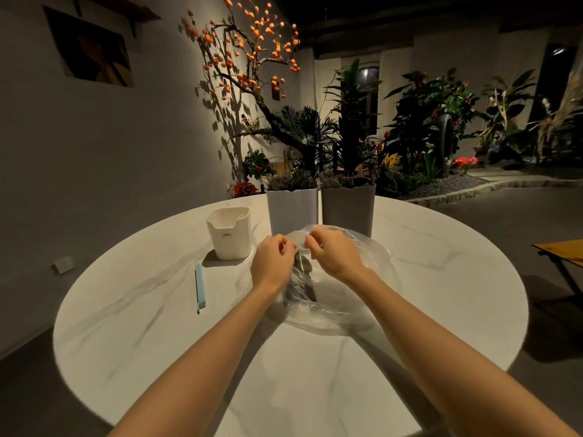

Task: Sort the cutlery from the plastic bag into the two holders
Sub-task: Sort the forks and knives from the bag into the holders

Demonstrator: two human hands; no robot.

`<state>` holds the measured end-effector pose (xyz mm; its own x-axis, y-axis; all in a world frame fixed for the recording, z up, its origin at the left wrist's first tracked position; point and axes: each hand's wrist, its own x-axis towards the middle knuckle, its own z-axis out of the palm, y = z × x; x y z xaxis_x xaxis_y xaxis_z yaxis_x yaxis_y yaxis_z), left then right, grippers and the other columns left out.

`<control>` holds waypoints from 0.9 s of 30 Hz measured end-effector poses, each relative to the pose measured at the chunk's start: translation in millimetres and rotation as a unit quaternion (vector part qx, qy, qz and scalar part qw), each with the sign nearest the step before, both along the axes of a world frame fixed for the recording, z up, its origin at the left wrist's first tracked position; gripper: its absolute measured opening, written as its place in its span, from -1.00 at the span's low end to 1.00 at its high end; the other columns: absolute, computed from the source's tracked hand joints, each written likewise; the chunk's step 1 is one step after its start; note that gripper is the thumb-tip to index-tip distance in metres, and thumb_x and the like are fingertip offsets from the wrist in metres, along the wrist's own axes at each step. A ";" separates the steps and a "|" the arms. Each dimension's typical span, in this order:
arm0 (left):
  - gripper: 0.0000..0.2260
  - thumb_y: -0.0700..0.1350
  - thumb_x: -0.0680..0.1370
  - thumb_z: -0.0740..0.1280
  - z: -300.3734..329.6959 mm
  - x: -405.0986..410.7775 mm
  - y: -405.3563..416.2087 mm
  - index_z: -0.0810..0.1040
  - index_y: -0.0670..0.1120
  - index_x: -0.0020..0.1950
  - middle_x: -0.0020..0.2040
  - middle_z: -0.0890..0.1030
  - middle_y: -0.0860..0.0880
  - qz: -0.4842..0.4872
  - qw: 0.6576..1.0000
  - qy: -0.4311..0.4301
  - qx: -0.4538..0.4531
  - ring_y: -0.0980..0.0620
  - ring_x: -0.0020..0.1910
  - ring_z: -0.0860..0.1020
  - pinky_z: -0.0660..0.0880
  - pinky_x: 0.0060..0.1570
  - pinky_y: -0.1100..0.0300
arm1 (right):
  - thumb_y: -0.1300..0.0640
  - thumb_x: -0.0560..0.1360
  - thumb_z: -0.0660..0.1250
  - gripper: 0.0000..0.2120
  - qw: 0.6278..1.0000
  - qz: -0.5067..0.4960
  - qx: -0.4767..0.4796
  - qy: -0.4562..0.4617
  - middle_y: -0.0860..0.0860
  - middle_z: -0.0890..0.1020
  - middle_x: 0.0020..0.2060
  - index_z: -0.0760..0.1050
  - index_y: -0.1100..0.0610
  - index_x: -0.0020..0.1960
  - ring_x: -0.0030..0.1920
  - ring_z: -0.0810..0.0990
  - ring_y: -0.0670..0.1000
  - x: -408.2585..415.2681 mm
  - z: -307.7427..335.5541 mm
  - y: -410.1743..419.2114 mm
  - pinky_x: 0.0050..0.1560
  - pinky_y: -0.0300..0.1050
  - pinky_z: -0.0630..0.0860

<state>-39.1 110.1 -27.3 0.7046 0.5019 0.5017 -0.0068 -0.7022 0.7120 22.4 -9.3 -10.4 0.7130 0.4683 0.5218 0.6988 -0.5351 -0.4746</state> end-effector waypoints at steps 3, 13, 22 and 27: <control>-0.80 0.02 0.59 0.22 -12.0 -3.0 3.8 0.52 -0.02 0.14 0.17 0.44 -0.07 0.083 0.988 0.101 0.078 -0.07 0.20 0.39 0.39 0.21 0.03 | 0.00 0.64 0.13 -0.66 0.999 -0.019 -0.019 0.017 0.00 0.64 -0.26 0.58 0.13 -0.12 -0.21 0.57 0.03 -0.6 -14.5 -1.0 -0.20 -0.05 0.49; -0.56 -0.16 0.64 0.19 -13.3 -8.4 1.3 0.20 -0.05 0.51 0.36 0.43 -0.14 -0.075 0.981 0.157 -0.091 -0.14 0.28 0.46 0.44 0.21 0.07 | 0.03 0.52 0.36 -0.73 0.976 -0.028 -0.118 0.180 0.15 0.67 -0.14 0.64 0.24 0.00 -0.20 0.55 0.03 8.0 -33.9 1.9 -0.18 -0.16 0.47; -0.45 -0.29 0.59 0.25 -19.6 -2.1 12.3 0.15 0.01 0.51 0.36 0.42 -0.13 -0.129 0.955 0.147 -0.224 -0.07 0.18 0.48 0.54 0.00 0.18 | -0.04 0.46 0.43 -0.70 0.966 -0.025 -0.129 0.222 0.06 0.59 -0.21 0.57 0.20 -0.01 -0.19 0.55 0.00 3.3 -23.5 -2.0 -0.13 -0.15 0.51; -0.52 -0.34 0.58 0.21 -17.7 -6.9 11.3 0.29 -0.01 0.45 0.33 0.46 -0.11 -0.059 0.987 0.139 -0.057 -0.08 0.19 0.48 0.49 0.04 0.17 | 0.02 0.49 0.36 -0.67 0.949 -0.056 -0.221 0.219 0.08 0.54 -0.11 0.53 0.24 0.12 -0.11 0.49 0.05 2.6 -6.2 -3.7 -0.10 -0.14 0.41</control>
<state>-46.0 121.4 -45.1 0.8638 0.4500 0.2266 0.1225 -0.6238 0.7719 25.0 -13.0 -16.6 0.8742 0.4813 -0.0649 0.4141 -0.8085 -0.4181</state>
